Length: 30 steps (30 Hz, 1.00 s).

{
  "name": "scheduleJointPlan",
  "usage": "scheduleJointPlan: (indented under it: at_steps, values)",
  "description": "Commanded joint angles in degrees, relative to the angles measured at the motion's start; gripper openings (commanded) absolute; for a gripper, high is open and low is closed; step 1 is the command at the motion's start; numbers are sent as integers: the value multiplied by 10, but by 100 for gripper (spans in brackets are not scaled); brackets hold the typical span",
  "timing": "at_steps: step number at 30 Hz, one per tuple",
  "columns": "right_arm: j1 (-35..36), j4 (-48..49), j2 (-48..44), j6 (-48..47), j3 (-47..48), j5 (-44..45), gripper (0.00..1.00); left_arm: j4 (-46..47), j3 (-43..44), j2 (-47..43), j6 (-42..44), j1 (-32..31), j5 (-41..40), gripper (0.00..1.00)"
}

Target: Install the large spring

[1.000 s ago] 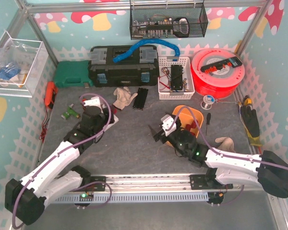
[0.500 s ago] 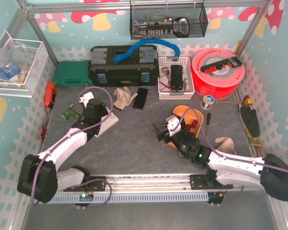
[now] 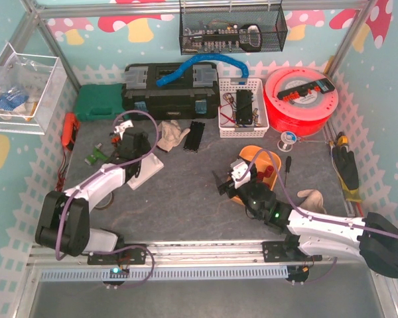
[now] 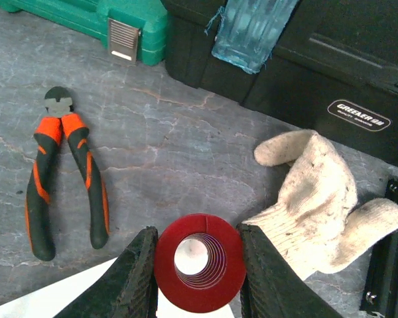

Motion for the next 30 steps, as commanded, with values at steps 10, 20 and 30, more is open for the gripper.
scheduleJointPlan:
  at_steps: [10, 20, 30]
  values:
    - [-4, 10, -9, 0, 0, 14, 98, 20, 36, 40, 22, 11, 19, 0]
    - [-5, 8, -6, -2, 0, 22, 98, 17, 49, 65, 33, 17, 19, 0]
    - [-7, 3, -1, -3, 4, 26, 98, 14, 50, 87, 24, 22, 31, 3]
